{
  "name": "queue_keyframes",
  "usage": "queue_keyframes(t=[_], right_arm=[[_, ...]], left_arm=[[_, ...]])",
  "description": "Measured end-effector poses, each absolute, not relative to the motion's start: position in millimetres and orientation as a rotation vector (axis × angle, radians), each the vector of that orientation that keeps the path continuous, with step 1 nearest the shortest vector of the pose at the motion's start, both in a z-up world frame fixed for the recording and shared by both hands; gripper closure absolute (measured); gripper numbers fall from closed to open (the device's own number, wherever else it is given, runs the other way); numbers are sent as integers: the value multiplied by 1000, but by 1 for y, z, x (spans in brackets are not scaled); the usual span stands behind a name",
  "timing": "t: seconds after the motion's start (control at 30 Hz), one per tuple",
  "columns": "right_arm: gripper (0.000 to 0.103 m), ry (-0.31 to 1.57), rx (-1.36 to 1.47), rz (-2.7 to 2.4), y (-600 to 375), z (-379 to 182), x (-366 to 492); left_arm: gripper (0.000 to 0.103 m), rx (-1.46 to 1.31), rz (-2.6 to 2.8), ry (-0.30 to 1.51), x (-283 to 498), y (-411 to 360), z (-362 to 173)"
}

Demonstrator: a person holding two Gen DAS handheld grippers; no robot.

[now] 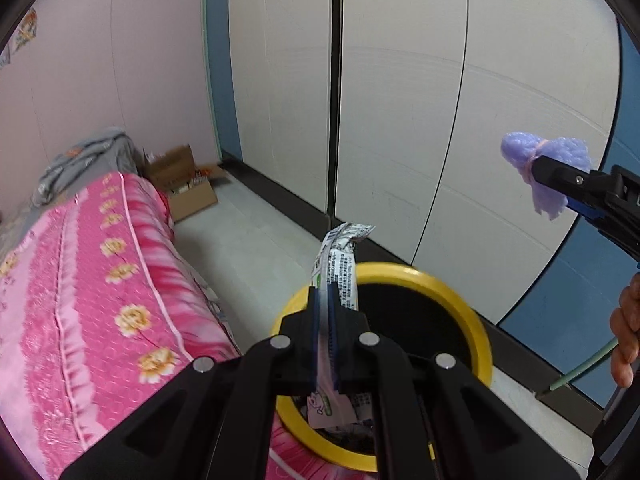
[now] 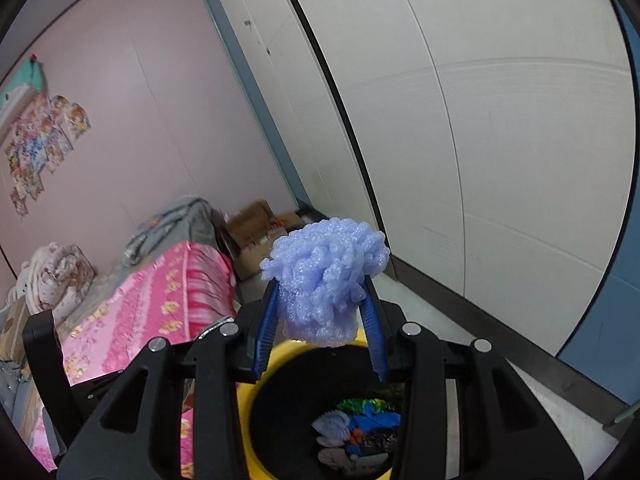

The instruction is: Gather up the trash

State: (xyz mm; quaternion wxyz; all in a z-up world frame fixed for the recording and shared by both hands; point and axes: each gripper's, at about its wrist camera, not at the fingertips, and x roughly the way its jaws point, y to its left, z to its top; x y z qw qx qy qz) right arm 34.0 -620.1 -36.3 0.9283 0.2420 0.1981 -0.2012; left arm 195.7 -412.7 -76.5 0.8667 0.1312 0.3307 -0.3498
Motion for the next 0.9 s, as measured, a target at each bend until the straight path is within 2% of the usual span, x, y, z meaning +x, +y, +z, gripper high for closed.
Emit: queue_keyframes(t=[0.17, 0.23, 0.27, 0.3, 0.33, 0.4, 0.7, 0.9], right_arm=[[66, 464, 511, -414, -629, -62, 55], [62, 469, 508, -421, -628, -66, 59], [53, 473, 500, -429, -628, -68, 62], [45, 469, 503, -430, -629, -70, 61], [44, 462, 510, -431, -629, -70, 60], [45, 462, 502, -449, -629, -72, 59], [45, 448, 504, -449, -623, -66, 47], [44, 438, 488, -394, -600, -48, 48]], left_arm=[[99, 278, -741, 739, 200, -420, -97], [97, 278, -746, 742, 201, -420, -99], [94, 277, -751, 747, 202, -420, -100], [81, 273, -753, 749, 202, -419, -100], [67, 269, -749, 746, 204, -418, -100], [58, 255, -741, 734, 204, -414, -97], [58, 179, -706, 731, 210, -378, -78], [58, 113, -636, 711, 209, -325, -59]])
